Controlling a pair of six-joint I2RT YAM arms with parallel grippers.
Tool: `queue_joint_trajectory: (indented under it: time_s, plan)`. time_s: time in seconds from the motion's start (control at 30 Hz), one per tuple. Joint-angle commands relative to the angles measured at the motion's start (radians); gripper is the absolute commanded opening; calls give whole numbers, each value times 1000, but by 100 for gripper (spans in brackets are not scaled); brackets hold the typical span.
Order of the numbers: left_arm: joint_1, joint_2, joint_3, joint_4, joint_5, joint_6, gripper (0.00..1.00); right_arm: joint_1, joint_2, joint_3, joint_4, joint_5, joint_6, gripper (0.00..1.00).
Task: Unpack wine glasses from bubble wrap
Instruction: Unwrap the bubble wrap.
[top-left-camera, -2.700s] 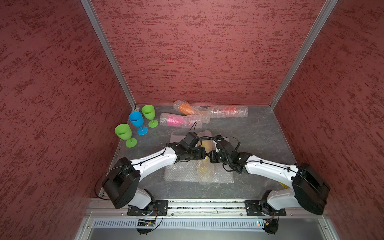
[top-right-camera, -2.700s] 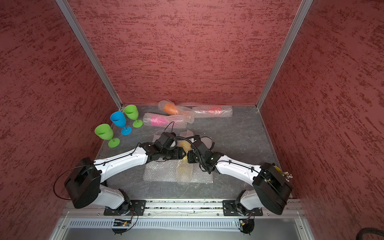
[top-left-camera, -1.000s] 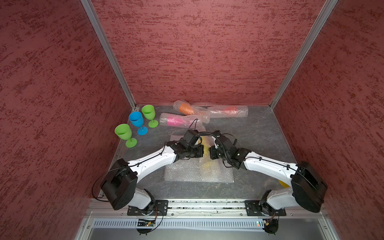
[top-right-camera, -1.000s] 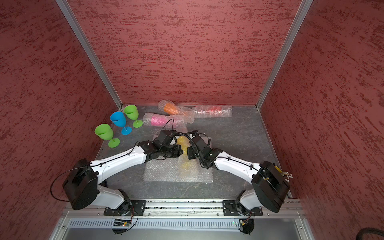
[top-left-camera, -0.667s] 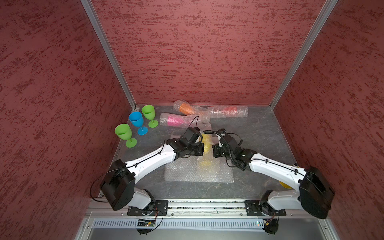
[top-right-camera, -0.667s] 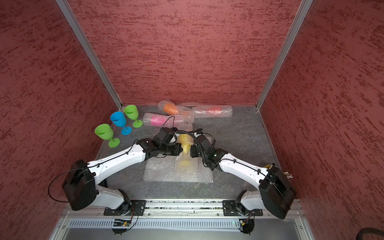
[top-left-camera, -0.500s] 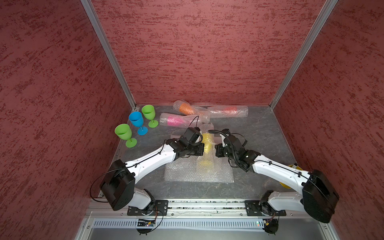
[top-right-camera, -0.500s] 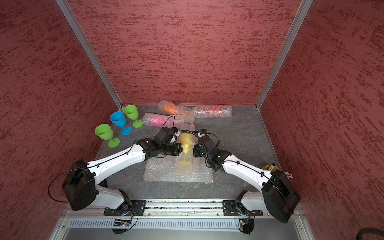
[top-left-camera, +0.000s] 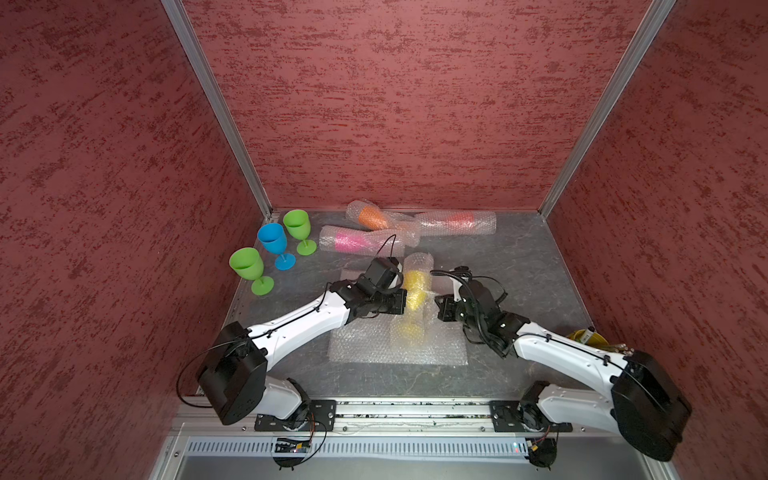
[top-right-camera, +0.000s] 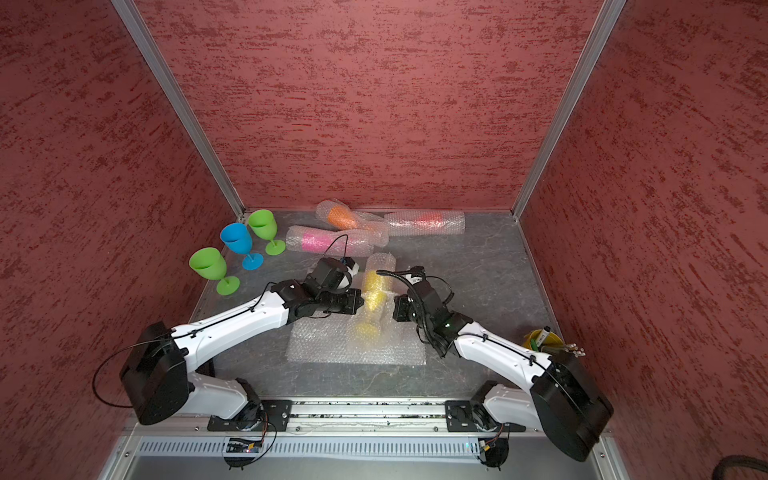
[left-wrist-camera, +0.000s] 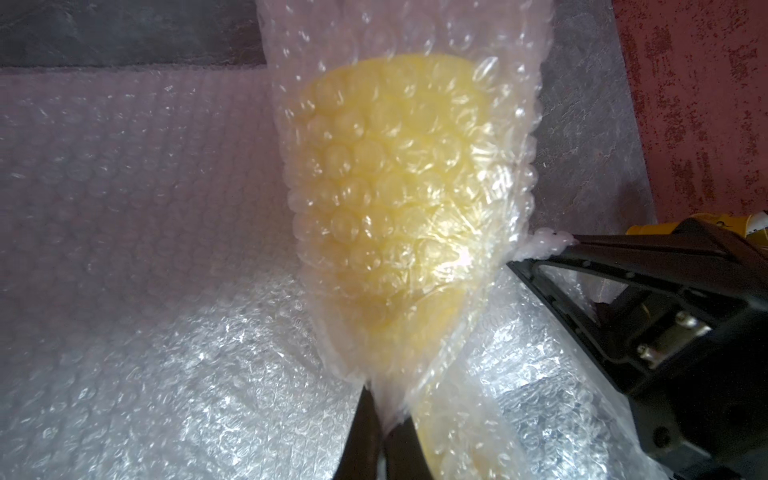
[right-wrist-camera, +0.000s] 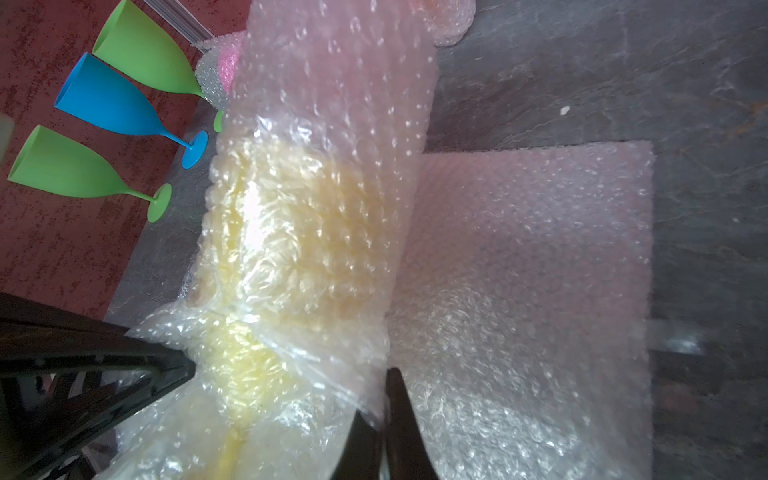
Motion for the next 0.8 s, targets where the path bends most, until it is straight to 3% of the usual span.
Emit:
queue_joint_trajectory:
  time_s: [0.0, 0.77]
  plan:
    - [20, -32, -29, -66, -105, 3, 0, -39, -15, -37, -24, 93, 33, 0]
    - [-4, -39, -66, -5, -149, 1, 0, -59, -33, -140, 50, 76, 42, 0]
